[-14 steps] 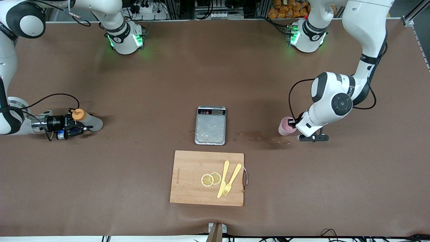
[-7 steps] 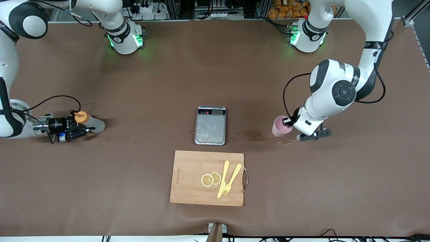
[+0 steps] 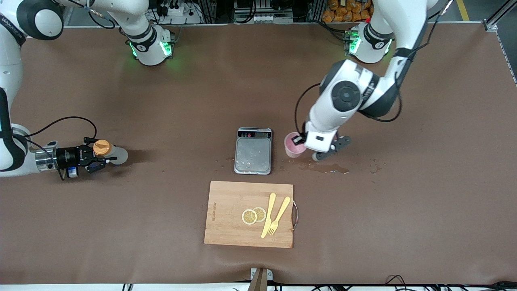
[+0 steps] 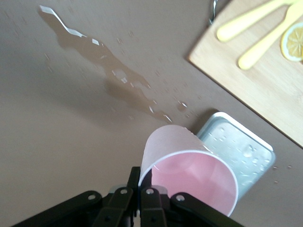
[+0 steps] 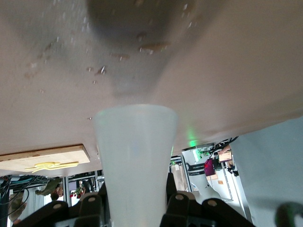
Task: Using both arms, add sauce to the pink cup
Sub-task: 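Carry the cup onto the scale while the right gripper lifts and inverts the bottle, then release the cup on the scale while the right gripper brings the bottle over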
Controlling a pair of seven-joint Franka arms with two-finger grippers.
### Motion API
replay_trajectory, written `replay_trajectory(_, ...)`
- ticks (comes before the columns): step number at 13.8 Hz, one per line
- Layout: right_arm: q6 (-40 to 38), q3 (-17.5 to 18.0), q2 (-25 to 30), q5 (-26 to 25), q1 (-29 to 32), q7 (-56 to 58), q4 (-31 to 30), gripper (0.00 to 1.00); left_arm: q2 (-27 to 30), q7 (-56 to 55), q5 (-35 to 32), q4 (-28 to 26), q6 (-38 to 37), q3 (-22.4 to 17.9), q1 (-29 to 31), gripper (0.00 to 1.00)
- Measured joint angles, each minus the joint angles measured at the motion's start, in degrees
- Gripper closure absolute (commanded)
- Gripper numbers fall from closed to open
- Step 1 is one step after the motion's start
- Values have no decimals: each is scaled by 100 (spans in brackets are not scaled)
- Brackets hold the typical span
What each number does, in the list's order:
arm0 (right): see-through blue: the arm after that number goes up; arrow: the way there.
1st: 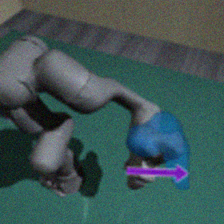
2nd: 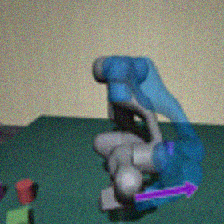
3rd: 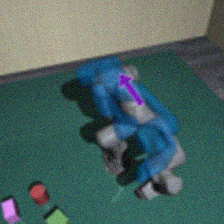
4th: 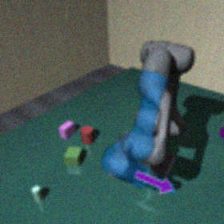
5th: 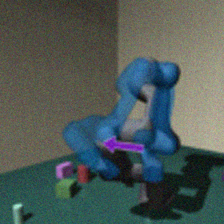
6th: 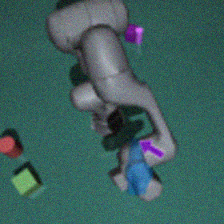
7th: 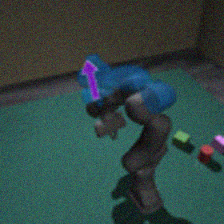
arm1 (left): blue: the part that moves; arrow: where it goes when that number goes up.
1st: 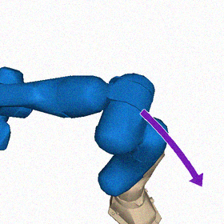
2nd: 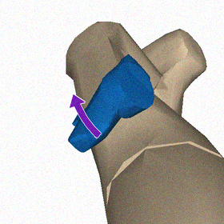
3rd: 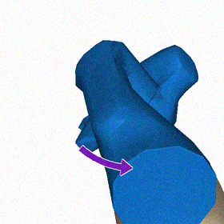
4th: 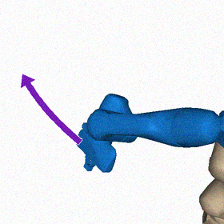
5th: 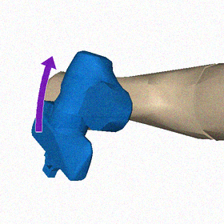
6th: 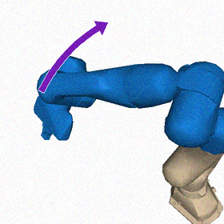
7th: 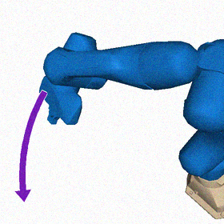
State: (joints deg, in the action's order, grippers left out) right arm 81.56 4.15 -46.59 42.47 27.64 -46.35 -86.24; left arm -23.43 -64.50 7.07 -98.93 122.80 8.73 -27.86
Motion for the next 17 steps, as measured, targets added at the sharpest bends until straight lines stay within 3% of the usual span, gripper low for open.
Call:
replay_trajectory(5,214,-3,335,-6,-391,-593,33,60,-735,-1288,0,734,1,-1,-671,100)
replay_trajectory(9,245,-7,445,-15,-534,-838,101,60,-1255,-1726,0,1324,39,-23,-805,100)
replay_trajectory(17,460,-11,881,-524,-928,-1225,141,60,-1747,-2021,-76,1508,899,-74,-1055,100)
